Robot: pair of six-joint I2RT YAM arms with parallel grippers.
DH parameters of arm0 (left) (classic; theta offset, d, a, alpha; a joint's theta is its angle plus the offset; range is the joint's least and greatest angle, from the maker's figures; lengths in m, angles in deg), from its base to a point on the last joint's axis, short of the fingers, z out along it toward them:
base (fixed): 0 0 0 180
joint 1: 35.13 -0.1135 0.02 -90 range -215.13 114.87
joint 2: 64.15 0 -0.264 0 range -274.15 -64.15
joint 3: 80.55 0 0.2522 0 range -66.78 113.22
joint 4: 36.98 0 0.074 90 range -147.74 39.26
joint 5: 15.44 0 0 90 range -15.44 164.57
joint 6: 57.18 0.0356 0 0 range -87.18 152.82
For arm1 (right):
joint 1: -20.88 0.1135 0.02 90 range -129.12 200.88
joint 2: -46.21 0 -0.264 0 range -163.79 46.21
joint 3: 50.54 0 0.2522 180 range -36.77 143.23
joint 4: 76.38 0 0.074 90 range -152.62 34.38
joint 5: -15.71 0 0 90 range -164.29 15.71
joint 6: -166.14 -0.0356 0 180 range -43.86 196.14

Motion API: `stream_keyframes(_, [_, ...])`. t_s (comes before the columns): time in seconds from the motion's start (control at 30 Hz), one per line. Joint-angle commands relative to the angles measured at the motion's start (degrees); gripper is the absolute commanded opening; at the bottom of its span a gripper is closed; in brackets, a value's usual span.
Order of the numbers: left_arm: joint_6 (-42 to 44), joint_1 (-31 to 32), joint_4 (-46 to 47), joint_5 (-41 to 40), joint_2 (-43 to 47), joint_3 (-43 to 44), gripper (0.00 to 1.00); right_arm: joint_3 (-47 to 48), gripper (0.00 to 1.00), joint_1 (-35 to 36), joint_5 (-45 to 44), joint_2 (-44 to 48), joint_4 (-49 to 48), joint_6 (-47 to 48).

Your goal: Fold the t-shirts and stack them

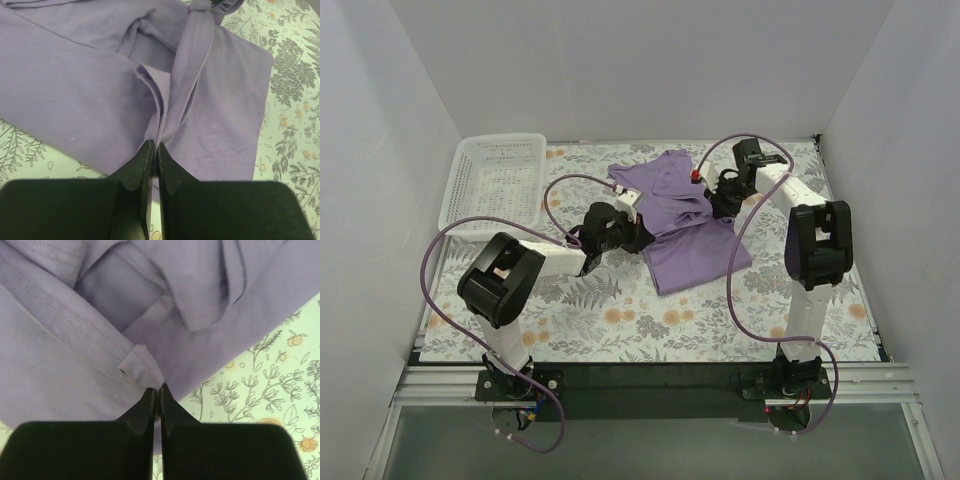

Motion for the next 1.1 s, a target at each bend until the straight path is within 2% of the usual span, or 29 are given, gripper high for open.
stream_keyframes(0.0, [1.2, -1.5, -2.3, 0.8, -0.3, 2.7, 0.0, 5.3, 0.01, 0.6, -0.3, -2.4, -2.2, -3.6])
stream_keyframes(0.33, [1.5, -3.4, -4.0, -0.8, -2.4, 6.1, 0.0, 14.4, 0.01, 2.5, -3.3, -8.7, -3.1, -7.6])
stream_keyframes(0.97, [0.5, -3.8, 4.1, -6.6, 2.3, 1.8, 0.0, 14.8, 0.01, 3.1, -3.9, -10.1, -4.4, -9.4])
stream_keyframes(1.07, [0.5, -3.8, 2.7, -6.1, 2.1, 2.7, 0.0, 14.8, 0.01, 3.3, -4.0, -10.1, -4.6, -9.6])
